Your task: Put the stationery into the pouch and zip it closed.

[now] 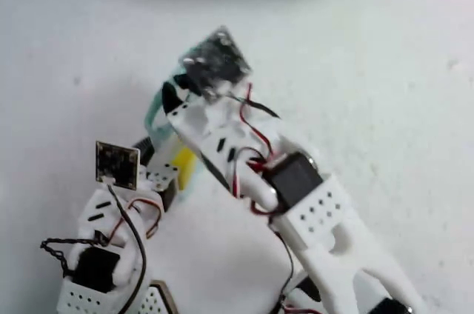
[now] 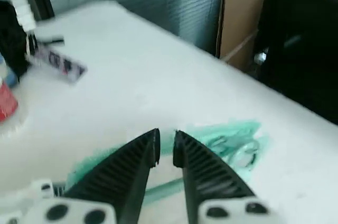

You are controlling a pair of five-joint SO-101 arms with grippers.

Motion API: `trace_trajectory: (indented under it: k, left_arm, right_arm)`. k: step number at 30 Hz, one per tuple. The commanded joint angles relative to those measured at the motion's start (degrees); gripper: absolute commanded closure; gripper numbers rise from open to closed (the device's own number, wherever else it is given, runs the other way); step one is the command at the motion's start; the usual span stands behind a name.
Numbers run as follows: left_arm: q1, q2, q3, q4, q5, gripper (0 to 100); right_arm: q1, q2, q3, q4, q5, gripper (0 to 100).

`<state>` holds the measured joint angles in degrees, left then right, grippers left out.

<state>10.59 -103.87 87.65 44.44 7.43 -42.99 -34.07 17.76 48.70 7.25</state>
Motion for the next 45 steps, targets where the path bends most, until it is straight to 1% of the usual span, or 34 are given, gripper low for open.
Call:
trace_trajectory:
  k: [1, 6, 10, 12, 14, 18, 20, 23, 24, 26, 27, 31, 34, 38, 41, 45]
  left_arm:
    - [0.0, -0.6, -1.0, -1.4, -0.6, 75]
    - [0.0, -0.6, -1.0, -1.4, -0.5, 75]
    - [0.0, -0.6, -1.0, -1.4, -0.6, 75]
    - [0.0, -0.6, -1.0, -1.3, -0.6, 75]
    - [0.0, -0.6, -1.0, -1.3, -0.6, 78]
    - [0.0, -0.6, -1.0, -1.8, -0.7, 85]
    - [0.0, -0.6, -1.0, -1.8, -0.7, 86]
    - [0.4, -0.6, -1.0, -1.8, -0.7, 86]
    - [1.1, -0.6, -1.0, -1.8, -1.0, 86]
    - [3.2, -0.6, -0.8, -1.5, -3.8, 86]
    - [4.6, -0.6, 0.0, -1.8, -5.1, 86]
    - [9.2, -0.6, 1.9, -2.7, -8.7, 86]
    - [9.2, -0.6, 1.9, -2.8, -9.1, 86]
    - [9.2, -0.6, 1.9, -2.9, -9.2, 86]
    - [9.2, -0.6, 1.9, -3.0, -9.2, 86]
    - [9.2, -0.6, 1.9, -3.0, -9.2, 86]
  right_arm:
    - [-2.0, 2.6, -6.0, 8.9, 5.4, 98.2]
    - [-4.2, 5.8, -9.7, 15.9, 13.2, 98.1]
    - [-3.6, 5.4, -15.6, 18.8, 13.8, 98.1]
    - [-2.1, 3.1, -20.0, 20.6, 13.4, 97.8]
    - [-0.8, 0.3, -23.4, 21.5, 9.4, 97.8]
    - [2.3, -4.3, -24.6, 21.5, -2.8, 96.5]
    - [2.7, -5.0, -23.8, 21.6, -7.6, 90.6]
    - [2.3, -4.9, -22.9, 22.9, -15.2, 78.3]
    - [2.2, -4.6, -22.7, 23.6, -18.7, 75.8]
    - [0.7, -3.0, -23.1, 24.7, -25.6, 74.5]
    - [-0.3, -2.0, -23.4, 25.3, -27.3, 74.1]
    - [-4.8, 3.6, -24.4, 26.9, -27.7, 74.1]
    - [-5.5, 8.2, -27.3, 27.9, -28.0, 74.1]
    - [-5.4, 13.9, -32.5, 35.0, -28.0, 74.1]
    - [-3.3, 16.1, -38.1, 40.4, -28.0, 74.1]
    - [2.7, 16.7, -51.2, 46.0, -28.0, 74.0]
